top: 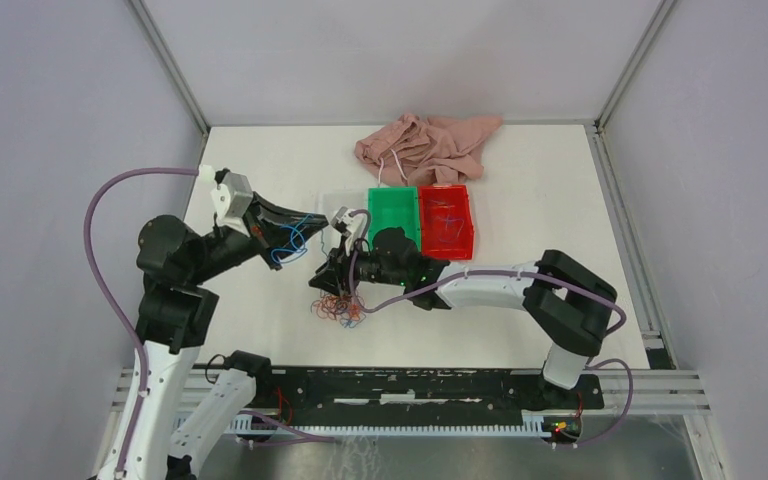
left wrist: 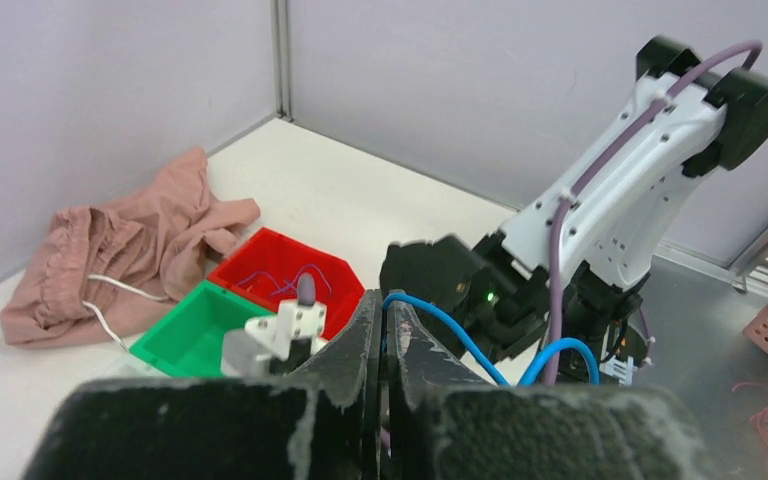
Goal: Untangle the cables
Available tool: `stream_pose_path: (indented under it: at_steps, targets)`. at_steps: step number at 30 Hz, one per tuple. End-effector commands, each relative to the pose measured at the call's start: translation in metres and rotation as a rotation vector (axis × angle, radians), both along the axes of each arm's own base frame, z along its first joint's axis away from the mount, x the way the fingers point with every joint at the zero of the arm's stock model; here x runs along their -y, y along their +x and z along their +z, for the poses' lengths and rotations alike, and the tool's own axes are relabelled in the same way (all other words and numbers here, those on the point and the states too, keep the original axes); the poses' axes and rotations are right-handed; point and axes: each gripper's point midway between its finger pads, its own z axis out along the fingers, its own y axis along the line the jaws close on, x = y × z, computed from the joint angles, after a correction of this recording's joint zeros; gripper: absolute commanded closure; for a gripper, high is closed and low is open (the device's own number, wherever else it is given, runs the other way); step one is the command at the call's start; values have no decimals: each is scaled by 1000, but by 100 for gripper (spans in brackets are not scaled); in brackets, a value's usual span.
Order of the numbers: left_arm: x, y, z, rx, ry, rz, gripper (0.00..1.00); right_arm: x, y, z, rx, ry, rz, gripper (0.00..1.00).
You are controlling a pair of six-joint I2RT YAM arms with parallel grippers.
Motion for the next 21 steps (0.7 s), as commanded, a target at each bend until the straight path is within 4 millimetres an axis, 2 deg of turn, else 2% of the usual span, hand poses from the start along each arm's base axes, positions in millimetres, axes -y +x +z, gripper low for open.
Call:
stream_pose_path:
  at_steps: [1,6,8,14,21]
  targets:
    - [1,-12,48,105,-55,-29,97,-7,14,4,-22,73,-79,58]
    - [1,-14,81,190,-72,-29,97,-2,20,-28,-50,22,-132,59]
    - [0,-15,97,240,-79,-24,97,1,22,-37,-58,10,-153,56]
    - [-6,-17,142,384,-97,20,97,8,26,-60,-83,-19,-199,52]
    - [-19,-17,191,529,-134,116,97,15,26,-79,-115,-45,-225,49]
